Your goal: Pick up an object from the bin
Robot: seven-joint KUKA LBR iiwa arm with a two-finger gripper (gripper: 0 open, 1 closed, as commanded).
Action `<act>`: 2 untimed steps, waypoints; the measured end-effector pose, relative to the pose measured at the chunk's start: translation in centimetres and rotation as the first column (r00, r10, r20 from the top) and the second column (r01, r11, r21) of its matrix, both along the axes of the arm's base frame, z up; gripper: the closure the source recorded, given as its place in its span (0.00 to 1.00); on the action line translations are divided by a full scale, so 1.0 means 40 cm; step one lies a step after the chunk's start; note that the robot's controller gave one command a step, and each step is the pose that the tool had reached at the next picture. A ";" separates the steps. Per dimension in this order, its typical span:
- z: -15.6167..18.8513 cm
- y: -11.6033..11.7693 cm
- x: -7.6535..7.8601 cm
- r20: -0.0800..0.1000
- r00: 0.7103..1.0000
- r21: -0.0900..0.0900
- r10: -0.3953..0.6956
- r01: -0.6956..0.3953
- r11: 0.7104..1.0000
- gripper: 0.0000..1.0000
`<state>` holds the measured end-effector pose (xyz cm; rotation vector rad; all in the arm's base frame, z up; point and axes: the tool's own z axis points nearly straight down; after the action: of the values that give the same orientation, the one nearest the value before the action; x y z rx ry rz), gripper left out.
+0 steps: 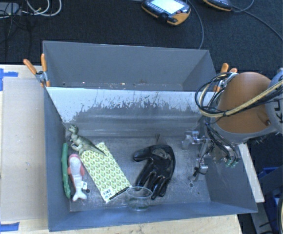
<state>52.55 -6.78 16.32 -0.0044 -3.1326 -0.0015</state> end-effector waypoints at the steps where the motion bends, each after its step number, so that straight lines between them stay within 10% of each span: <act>1: 0.011 0.001 0.004 0.007 1.000 -0.001 0.002 -0.002 1.000 0.00; 2: -0.015 0.058 -0.021 0.010 0.994 -0.003 0.110 -0.110 0.994 0.00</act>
Offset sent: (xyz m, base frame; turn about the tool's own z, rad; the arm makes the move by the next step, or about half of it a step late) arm -0.0480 0.1221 -0.0492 -0.5169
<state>51.70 -4.46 15.71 0.1688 -3.1377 0.0029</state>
